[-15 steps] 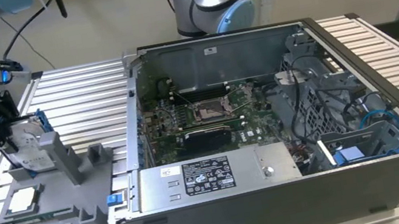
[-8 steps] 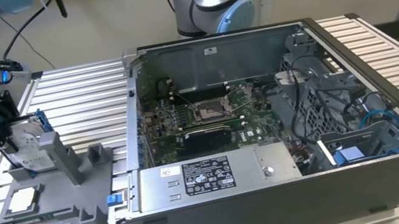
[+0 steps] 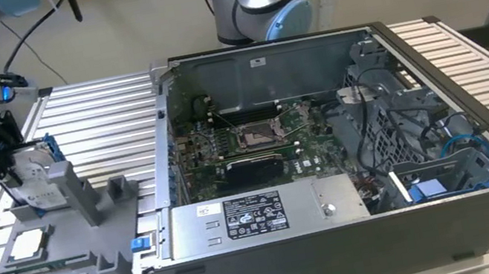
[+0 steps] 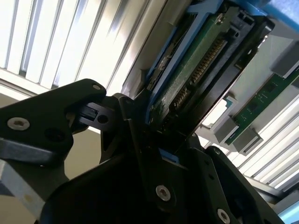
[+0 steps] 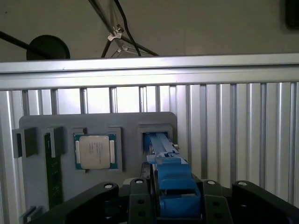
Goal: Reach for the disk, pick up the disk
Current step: 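Pick up the disk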
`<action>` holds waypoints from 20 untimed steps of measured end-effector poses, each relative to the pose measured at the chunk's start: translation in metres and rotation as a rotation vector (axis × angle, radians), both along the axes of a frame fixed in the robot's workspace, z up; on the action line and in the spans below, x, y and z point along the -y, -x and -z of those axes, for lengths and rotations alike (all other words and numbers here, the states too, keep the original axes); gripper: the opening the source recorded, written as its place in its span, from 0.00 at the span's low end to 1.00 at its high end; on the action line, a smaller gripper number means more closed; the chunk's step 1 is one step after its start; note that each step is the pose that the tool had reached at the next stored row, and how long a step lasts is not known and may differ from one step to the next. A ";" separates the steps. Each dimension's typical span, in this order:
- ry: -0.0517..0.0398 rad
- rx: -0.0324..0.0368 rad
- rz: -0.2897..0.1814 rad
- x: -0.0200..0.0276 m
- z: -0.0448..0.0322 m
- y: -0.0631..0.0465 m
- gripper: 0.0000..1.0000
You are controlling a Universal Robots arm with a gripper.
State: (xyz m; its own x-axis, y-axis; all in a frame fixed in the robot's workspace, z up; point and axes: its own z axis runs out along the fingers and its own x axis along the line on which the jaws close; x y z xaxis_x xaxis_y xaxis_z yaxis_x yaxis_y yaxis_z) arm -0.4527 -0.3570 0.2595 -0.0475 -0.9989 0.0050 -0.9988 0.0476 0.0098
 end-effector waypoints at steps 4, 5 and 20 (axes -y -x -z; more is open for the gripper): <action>-0.0073 0.0000 -0.001 0.0002 -0.0001 0.000 0.00; -0.0087 0.0001 0.000 0.0001 0.0000 0.000 0.00; 0.0103 0.0005 0.000 -0.0001 0.0000 0.000 0.00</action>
